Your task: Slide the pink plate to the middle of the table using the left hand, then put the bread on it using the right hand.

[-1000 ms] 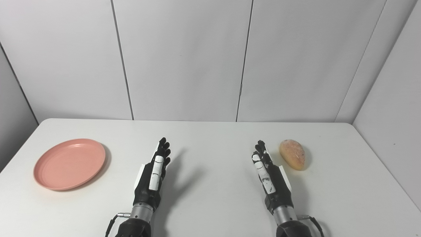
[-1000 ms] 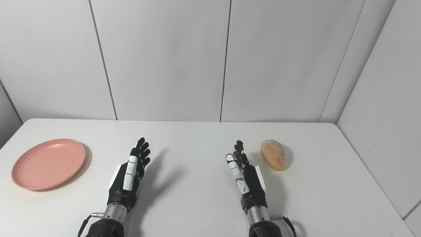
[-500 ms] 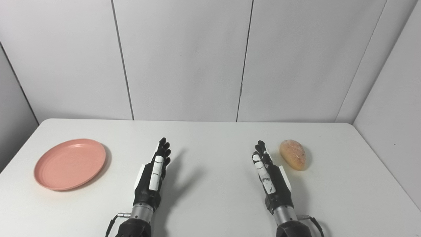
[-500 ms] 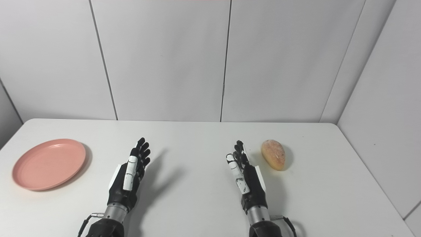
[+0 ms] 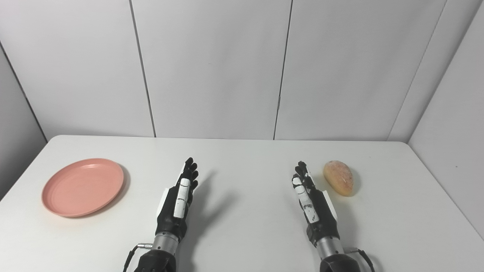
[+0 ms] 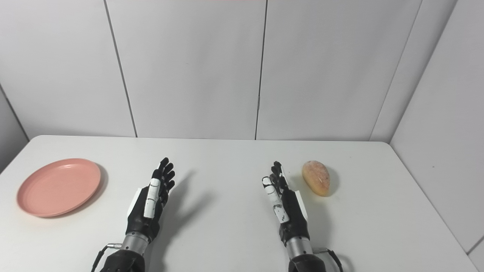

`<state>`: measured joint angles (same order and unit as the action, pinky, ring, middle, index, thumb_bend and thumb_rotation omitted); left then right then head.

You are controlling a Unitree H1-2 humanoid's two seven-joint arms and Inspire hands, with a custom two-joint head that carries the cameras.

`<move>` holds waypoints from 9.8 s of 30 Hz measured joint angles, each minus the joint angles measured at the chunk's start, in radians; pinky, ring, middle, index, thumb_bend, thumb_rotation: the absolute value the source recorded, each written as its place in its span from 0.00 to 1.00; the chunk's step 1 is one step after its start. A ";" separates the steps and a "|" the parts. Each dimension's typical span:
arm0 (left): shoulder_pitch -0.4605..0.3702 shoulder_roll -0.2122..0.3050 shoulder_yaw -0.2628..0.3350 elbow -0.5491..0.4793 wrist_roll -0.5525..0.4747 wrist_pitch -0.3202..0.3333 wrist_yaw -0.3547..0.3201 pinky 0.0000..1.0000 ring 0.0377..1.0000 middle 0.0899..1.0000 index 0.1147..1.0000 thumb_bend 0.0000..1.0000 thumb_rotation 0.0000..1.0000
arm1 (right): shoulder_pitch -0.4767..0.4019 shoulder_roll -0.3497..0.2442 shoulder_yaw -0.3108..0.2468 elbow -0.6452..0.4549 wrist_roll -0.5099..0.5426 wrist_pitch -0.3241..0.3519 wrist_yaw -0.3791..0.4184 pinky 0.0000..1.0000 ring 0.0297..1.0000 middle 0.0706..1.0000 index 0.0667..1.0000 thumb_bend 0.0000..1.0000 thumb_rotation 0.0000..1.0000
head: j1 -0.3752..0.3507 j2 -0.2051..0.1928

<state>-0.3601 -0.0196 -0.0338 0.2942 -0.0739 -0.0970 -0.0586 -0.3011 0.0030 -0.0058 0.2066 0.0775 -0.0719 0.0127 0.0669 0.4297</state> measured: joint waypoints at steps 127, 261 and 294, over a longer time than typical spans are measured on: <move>-0.143 0.420 0.374 0.424 -0.015 -0.205 0.267 1.00 0.95 0.93 0.90 0.76 1.00 | 0.050 -0.084 -0.057 -0.049 0.119 -0.019 0.148 1.00 1.00 1.00 1.00 0.41 0.90 | 0.386 -0.154; -0.174 0.118 0.066 0.313 -0.064 -0.087 -0.090 0.92 0.94 0.94 0.91 0.77 1.00 | 0.042 0.033 0.009 -0.059 -0.056 0.011 0.001 0.99 0.97 0.99 1.00 0.55 0.82 | -0.199 0.047; -0.149 0.068 0.010 0.271 -0.056 -0.076 -0.133 0.95 0.97 0.98 0.94 0.72 1.00 | 0.018 0.037 0.024 -0.054 -0.097 0.011 -0.035 1.00 0.99 0.99 1.00 0.56 0.84 | -0.236 0.057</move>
<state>-0.5094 0.0479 -0.0234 0.5652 -0.1298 -0.1734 -0.1913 -0.2827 0.0401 0.0184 0.1523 -0.0199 -0.0611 -0.0227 -0.1687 0.4863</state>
